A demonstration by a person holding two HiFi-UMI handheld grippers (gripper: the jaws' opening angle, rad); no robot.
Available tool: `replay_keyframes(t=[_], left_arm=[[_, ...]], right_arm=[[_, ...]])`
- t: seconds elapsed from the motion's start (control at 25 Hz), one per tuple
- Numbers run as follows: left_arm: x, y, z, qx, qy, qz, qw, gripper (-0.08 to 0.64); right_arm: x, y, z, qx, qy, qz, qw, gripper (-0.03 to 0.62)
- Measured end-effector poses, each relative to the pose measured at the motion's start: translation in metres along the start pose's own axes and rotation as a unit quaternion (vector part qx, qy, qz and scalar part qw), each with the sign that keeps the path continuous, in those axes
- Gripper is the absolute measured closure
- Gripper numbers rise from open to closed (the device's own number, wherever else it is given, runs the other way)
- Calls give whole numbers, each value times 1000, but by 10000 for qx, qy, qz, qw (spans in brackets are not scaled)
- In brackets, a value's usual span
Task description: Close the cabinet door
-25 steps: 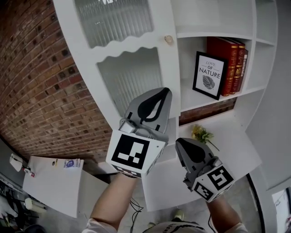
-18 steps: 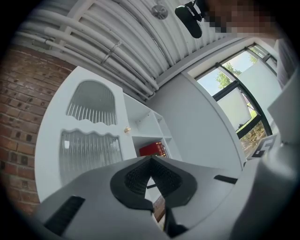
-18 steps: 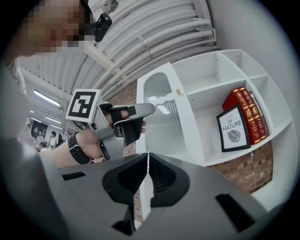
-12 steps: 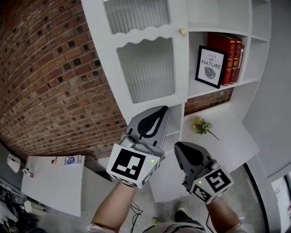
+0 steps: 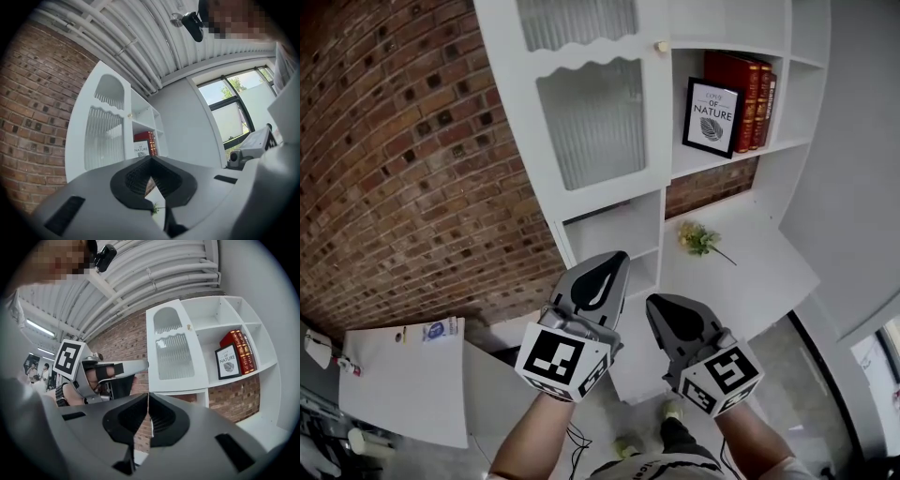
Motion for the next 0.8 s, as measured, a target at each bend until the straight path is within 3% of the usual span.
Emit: replay_keyframes(t=[0.36,0.8], left_arm=[[18,27,22,-40,137,160,9998,549],[18,44,25,-16,187,190,9996,549]], right_arm=[[-21,11,17,-175,125,244,9995,575],[-35,9,11,-134,227,291,9992,575]])
Point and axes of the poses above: the fingertips, and each gripper's own axes: y backward along the fingers, x to its right, z out of its underside, the point moved 1 cm from there along y, backward along the fingers, and after that the axes turned 9 degrees about -x, right-handed, at the moved point
